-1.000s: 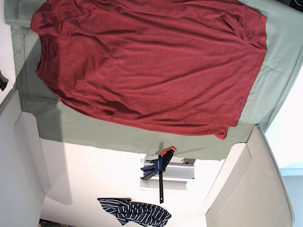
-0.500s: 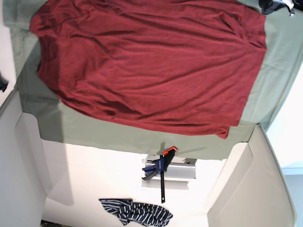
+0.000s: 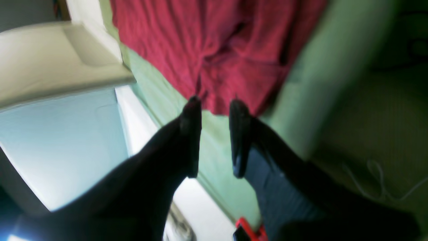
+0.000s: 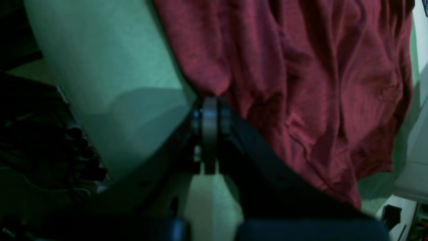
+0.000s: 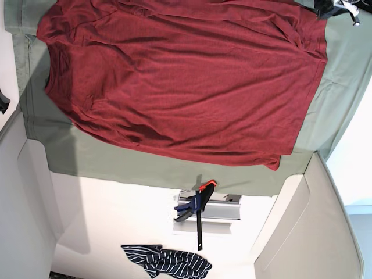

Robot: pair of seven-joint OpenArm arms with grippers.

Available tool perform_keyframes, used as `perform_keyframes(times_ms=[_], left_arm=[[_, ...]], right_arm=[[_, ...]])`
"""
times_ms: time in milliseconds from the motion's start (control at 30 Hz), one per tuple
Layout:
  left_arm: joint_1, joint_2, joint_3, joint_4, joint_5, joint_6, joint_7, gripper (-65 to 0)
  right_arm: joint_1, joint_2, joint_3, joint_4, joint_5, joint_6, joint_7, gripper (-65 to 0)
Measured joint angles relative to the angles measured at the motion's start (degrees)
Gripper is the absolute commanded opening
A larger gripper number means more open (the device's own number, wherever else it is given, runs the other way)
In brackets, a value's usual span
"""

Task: Fold the T-shirt properly
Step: 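Close both grippers on the shirt's shoulder edge and lift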

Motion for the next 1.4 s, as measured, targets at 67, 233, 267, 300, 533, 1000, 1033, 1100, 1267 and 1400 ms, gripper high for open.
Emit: perform_keyframes(times_ms=[67, 233, 267, 300, 533, 1000, 1033, 1100, 1267, 1400], left_arm=[[-2.01, 0.02, 0.0, -1.68, -1.25, 0.0, 0.02, -46.4], [-4.37, 0.11, 0.07, -7.67, -3.61, -0.92, -1.2, -46.4], [-4.33, 0.0, 0.07, -8.61, -3.65, -1.07, -1.2, -46.4], [-4.31, -0.26, 0.09, -9.29, -3.65, -1.11, -1.22, -46.4], [-4.33, -1.95, 0.13, -11.65, -3.63, -1.05, -1.64, -46.4], [-4.42, -4.35, 3.5, -12.37, -0.22, 1.81, -3.41, -40.9], [-4.66, -4.35, 4.85, -12.46, 1.42, 3.61, -3.19, -40.9], [-6.08, -4.35, 8.24, -13.31, 4.46, 7.54, -2.84, -40.9], [-12.48, -4.2, 18.4, -20.39, 9.51, 12.11, -1.95, -40.9], [-16.57, -4.04, 23.26, -23.76, 11.93, 15.54, 1.07, -40.9]], right_arm=[[0.0, 0.0, 0.0, 0.0, 0.0, 0.0, 0.0, -65.0], [0.0, 0.0, 0.0, 0.0, 0.0, 0.0, 0.0, -65.0], [0.0, 0.0, 0.0, 0.0, 0.0, 0.0, 0.0, -65.0], [0.0, 0.0, 0.0, 0.0, 0.0, 0.0, 0.0, -65.0], [0.66, 0.0, 0.0, 0.0, 0.0, 0.0, 0.0, -65.0], [0.66, 0.02, 0.0, 0.0, 0.0, 0.0, 0.0, -65.0], [0.66, 0.02, 0.0, 0.0, 0.0, 0.0, 0.0, -65.0], [0.63, 0.0, 0.0, 0.0, 0.0, 0.0, 0.0, -65.0], [0.66, 0.02, 0.0, 0.0, 0.0, 0.0, 0.0, -65.0], [0.63, 0.0, 0.0, 0.0, 0.0, 0.0, 0.0, -65.0]])
